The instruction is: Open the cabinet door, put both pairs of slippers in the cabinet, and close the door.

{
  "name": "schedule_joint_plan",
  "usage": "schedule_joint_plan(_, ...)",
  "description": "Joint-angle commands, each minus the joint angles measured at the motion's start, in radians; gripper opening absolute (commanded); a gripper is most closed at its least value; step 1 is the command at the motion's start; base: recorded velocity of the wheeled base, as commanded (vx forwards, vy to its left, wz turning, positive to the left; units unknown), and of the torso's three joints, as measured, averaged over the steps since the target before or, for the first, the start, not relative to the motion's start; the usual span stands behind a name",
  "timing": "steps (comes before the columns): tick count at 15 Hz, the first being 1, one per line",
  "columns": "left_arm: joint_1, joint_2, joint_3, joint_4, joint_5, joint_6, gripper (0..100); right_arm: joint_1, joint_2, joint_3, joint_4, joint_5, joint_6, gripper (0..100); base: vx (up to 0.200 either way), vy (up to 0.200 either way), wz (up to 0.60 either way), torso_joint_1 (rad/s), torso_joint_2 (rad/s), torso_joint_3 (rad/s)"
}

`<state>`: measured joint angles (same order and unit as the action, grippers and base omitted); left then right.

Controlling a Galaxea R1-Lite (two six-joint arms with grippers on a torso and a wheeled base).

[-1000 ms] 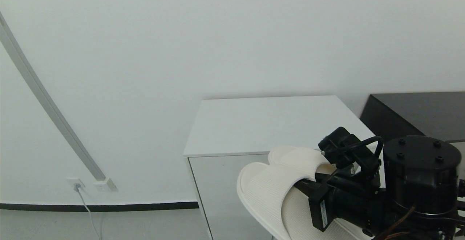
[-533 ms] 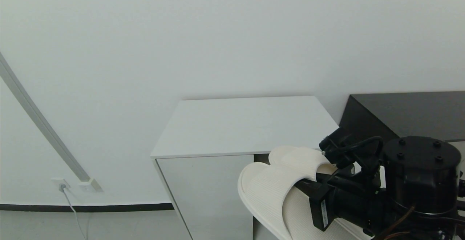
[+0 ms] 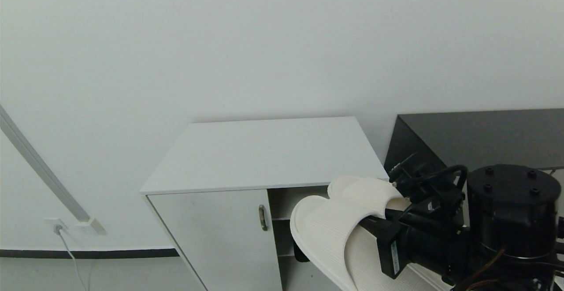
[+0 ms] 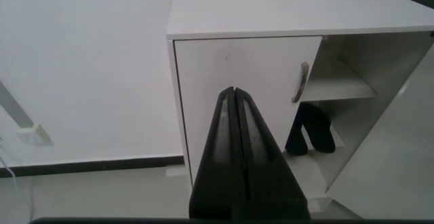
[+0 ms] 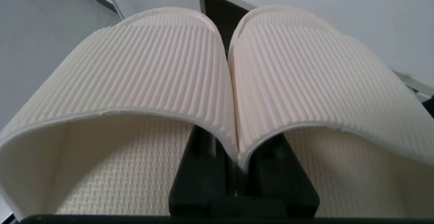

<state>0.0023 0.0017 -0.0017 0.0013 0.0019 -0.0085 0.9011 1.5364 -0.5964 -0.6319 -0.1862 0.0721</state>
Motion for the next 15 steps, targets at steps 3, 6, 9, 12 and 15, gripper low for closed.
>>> schedule_joint_plan(3, -0.001, 0.0, 0.0, 0.0, 0.0, -0.001, 0, 0.001, 0.004, 0.0, 0.0, 0.001, 0.0, 0, 0.0, 0.0, 0.0, 0.0, 0.0, 0.0)
schedule_joint_plan(6, -0.001, 0.0, 0.0, 0.0, 0.001, -0.001, 0, -0.002, 0.008, 0.0, -0.002, 0.001, 0.0, 0, 0.0, 0.0, 0.0, 0.0, 0.0, 0.0)
schedule_joint_plan(9, -0.001, 0.0, 0.0, 0.0, 0.001, -0.004, 0, -0.002, 0.005, 0.0, -0.002, 0.001, 0.002, 0, 0.0, 0.0, 0.0, 0.0, 0.0, 0.0)
schedule_joint_plan(12, -0.001, 0.0, 0.0, 0.0, 0.001, -0.005, 0, -0.002, 0.007, 0.0, 0.0, -0.001, 0.0, 0, 0.0, 0.0, 0.0, 0.0, 0.0, 0.0)
schedule_joint_plan(15, -0.001, 0.0, 0.0, 0.0, 0.003, -0.004, 0, -0.002, 0.005, 0.003, -0.002, 0.001, -0.006, 0, 0.0, 0.0, 0.0, 0.0, 0.0, 0.0)
